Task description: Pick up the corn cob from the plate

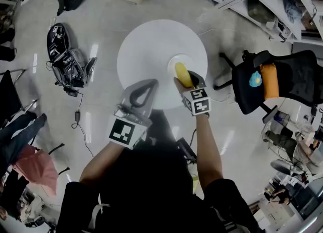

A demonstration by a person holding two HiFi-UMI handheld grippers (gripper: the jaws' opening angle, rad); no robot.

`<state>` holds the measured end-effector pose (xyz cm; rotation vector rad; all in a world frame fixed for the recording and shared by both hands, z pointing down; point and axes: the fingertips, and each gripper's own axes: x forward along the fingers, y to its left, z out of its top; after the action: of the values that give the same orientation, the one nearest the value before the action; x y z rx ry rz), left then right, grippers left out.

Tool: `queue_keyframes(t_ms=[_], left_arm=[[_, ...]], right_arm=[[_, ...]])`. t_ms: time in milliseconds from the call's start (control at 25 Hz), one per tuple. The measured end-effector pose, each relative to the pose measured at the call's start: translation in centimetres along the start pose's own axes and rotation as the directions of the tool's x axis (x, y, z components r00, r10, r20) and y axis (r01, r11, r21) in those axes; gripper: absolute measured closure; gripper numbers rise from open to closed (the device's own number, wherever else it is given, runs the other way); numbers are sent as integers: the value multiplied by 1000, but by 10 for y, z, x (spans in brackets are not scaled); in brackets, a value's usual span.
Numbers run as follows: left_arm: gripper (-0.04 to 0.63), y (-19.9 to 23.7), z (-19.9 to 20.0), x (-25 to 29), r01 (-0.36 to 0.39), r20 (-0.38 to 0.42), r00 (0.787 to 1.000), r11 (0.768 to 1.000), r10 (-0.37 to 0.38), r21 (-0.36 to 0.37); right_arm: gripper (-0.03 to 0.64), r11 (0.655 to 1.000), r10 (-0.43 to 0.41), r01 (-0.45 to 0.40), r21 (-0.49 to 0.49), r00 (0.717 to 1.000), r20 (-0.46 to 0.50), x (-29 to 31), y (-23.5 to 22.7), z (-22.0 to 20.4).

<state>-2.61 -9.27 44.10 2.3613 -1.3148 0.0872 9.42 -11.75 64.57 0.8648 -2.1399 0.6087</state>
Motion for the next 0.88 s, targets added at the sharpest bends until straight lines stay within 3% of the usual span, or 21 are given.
queue_keyframes(t_ms=[480,880], left_arm=[[592,-16,24,-45,17,66,998,999,-20,39],[592,-26,43,-70,33,122,992,994,-45,100]], right_arm=[[354,989,-98,75,125,978,182,-66,28,34],[354,973,-163,98,207,930,328,-120,47,62]])
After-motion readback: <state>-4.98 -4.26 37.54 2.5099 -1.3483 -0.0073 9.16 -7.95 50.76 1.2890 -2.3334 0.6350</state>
